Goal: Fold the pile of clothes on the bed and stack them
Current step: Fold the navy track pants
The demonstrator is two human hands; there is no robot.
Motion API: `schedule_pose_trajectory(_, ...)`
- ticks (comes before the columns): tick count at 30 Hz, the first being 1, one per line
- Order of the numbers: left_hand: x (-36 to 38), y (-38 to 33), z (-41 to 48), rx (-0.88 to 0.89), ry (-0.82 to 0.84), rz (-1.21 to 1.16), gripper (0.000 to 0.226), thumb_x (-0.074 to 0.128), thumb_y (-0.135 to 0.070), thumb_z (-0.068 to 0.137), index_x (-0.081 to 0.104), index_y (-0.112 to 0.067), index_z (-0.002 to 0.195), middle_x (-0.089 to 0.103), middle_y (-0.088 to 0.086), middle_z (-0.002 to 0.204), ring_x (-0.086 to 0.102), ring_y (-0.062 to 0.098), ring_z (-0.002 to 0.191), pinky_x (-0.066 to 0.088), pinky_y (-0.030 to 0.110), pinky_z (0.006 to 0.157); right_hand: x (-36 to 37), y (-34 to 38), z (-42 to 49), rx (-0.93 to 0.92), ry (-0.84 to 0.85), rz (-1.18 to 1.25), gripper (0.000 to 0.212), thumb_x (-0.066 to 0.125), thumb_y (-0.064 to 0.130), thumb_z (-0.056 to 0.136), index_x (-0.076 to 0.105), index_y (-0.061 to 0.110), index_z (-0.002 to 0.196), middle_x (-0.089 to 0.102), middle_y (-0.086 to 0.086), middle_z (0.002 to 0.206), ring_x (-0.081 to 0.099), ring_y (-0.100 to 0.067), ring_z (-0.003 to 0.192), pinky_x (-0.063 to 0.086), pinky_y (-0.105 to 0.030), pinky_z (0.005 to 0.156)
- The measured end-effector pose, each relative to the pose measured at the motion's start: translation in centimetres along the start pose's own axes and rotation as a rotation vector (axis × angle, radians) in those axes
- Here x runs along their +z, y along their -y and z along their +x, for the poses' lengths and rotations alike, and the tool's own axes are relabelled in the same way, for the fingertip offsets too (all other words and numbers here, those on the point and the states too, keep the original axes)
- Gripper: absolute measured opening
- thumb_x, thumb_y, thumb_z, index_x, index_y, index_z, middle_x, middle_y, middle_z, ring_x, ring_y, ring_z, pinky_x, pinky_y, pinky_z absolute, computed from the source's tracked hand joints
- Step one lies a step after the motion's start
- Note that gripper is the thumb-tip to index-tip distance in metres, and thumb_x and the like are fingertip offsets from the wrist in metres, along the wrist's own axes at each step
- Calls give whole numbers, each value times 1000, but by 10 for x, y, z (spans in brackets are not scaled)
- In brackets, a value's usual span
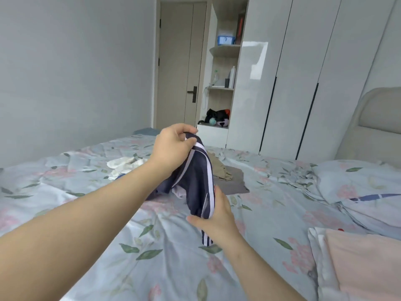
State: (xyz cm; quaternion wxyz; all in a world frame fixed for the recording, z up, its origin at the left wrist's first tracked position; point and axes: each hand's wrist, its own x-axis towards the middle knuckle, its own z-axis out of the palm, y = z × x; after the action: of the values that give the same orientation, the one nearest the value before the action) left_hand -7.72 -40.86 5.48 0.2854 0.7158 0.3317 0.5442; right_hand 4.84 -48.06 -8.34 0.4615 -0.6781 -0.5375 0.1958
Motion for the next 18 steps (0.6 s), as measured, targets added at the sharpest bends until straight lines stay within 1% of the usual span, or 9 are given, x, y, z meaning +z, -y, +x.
schedule_pose_trajectory(3,-8,-45,-4,17,40,-181,26,61,-7,89,62,-32,84,38,0,60,40,13,60,38,14,61,-11,15,-9,7,-56,2,96,75,47,58,28,39,141,38,11,136,45,-16,123,42,-37,101)
schedule_pose_trajectory(4,-11,-57,-6,27,58,-240,26,61,-7,88,63,-32,85,44,6,66,44,15,65,41,17,67,-17,19,-11,5,-74,9,82,74,43,63,38,34,137,45,9,131,50,-16,117,45,-35,97)
schedule_pose_trajectory(6,-16,-77,-7,40,57,-326,26,62,-6,87,64,-32,87,53,7,74,50,16,72,44,25,76,-35,29,-15,19,-108,11,34,66,27,84,55,21,116,60,4,108,59,-17,100,46,-26,83)
schedule_pose_trajectory(7,-19,-83,-7,34,33,-356,24,62,-6,87,64,-31,88,54,3,70,50,15,70,43,25,75,-48,36,-17,45,-126,25,14,59,23,91,56,20,105,62,4,94,60,-17,89,46,-26,76)
schedule_pose_trajectory(8,-23,-87,-5,17,-2,-382,22,62,-6,88,64,-28,90,52,-3,62,48,12,67,43,24,74,-63,44,-20,68,-160,68,6,54,22,95,57,18,99,62,3,83,59,-18,79,48,-30,73)
schedule_pose_trajectory(10,-31,-86,-2,-36,-70,-401,18,60,-7,90,63,-22,98,42,-9,54,44,9,63,42,21,76,-97,64,-26,112,-221,227,12,51,21,97,60,13,95,61,-2,74,57,-20,70,52,-37,68)
schedule_pose_trajectory(14,-35,-73,-4,-71,-35,-351,20,60,-10,91,64,-18,109,53,-6,73,51,11,79,42,21,82,-161,117,-48,85,-235,546,15,53,12,95,59,10,81,62,-2,57,59,-14,53,49,-25,51)
schedule_pose_trajectory(16,-29,-71,-10,-63,-6,-347,18,59,-11,92,64,-19,107,61,-10,75,57,7,76,46,20,81,-181,137,-61,23,-205,754,31,47,4,96,55,5,67,50,1,37,50,-7,33,42,-17,36)
schedule_pose_trajectory(18,-21,-72,-14,-48,11,-372,17,58,-11,93,63,-22,105,62,-17,67,59,-2,64,47,15,72,-196,147,-66,-32,-140,982,55,40,0,96,50,8,43,39,3,30,39,-4,24,34,-13,29)
